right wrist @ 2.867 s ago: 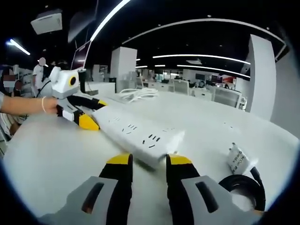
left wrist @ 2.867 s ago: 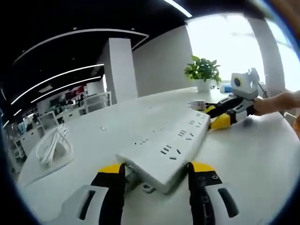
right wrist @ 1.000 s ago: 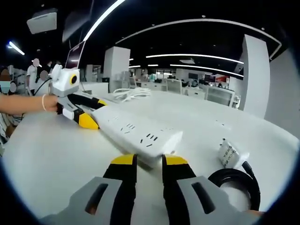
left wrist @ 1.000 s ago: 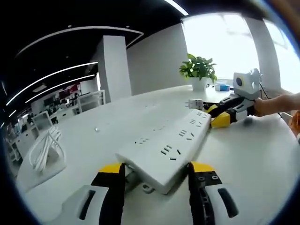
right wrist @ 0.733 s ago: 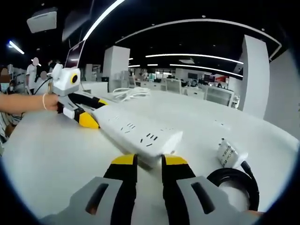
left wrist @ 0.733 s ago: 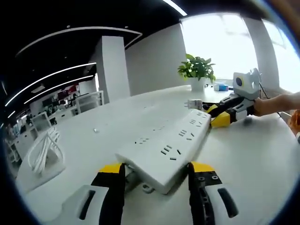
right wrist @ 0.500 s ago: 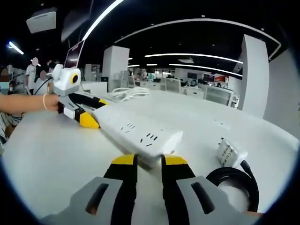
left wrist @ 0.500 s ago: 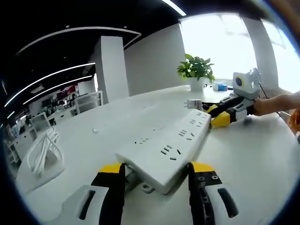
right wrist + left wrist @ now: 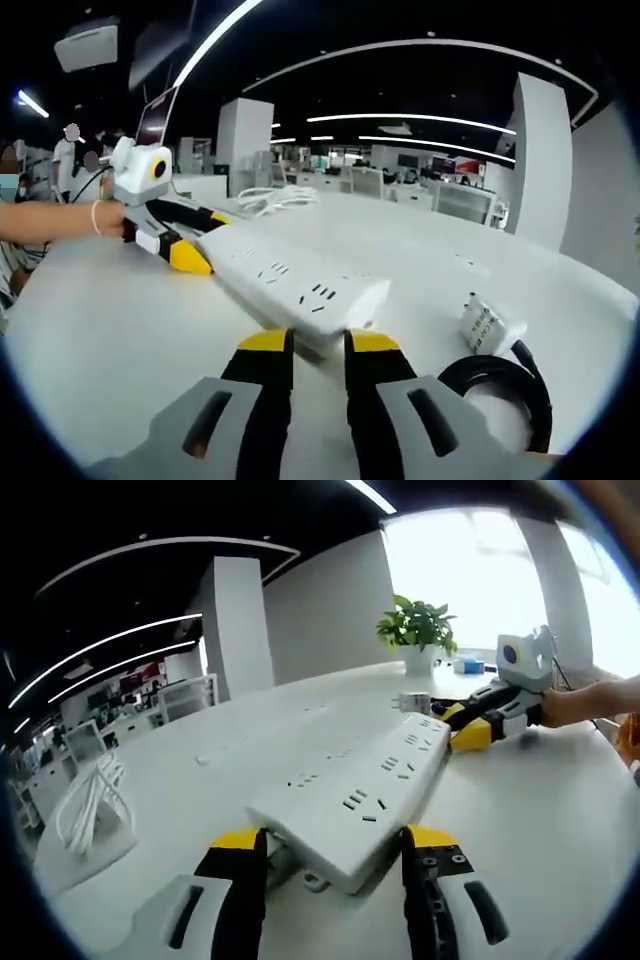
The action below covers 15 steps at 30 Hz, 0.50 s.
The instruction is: Straighten the power strip on the desk, plug the charger into it
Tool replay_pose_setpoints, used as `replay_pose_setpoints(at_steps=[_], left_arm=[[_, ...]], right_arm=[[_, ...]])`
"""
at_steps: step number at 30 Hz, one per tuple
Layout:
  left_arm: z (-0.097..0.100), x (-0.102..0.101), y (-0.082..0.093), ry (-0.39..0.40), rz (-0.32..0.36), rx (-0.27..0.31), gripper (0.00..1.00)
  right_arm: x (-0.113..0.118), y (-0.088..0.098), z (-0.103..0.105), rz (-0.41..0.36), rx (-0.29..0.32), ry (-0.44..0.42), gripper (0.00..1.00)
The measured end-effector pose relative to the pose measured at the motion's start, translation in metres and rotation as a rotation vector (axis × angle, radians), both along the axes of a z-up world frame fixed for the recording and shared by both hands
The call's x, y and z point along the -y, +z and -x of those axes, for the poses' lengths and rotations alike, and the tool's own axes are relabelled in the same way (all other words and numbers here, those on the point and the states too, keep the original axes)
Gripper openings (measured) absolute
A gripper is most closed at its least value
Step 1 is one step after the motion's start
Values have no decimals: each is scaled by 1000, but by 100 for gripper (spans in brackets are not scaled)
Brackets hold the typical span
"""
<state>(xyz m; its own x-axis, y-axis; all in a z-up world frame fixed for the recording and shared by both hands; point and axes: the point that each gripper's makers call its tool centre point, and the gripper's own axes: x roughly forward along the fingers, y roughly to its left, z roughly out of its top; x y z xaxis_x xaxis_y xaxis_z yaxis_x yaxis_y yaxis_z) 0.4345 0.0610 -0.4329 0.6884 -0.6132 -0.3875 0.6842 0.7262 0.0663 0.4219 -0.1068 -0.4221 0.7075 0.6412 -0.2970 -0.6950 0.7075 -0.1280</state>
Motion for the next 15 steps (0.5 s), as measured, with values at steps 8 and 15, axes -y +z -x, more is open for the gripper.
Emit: replay_pose_setpoints(at_steps=[8,15], left_arm=[[-2,2,-1,1,2,2,54],[-4,3,-1,-8,1,0,54]], right_arm=[[2,0,-2,-3,0,-12,19],[2,0,-1,-2,-2,-14,19]])
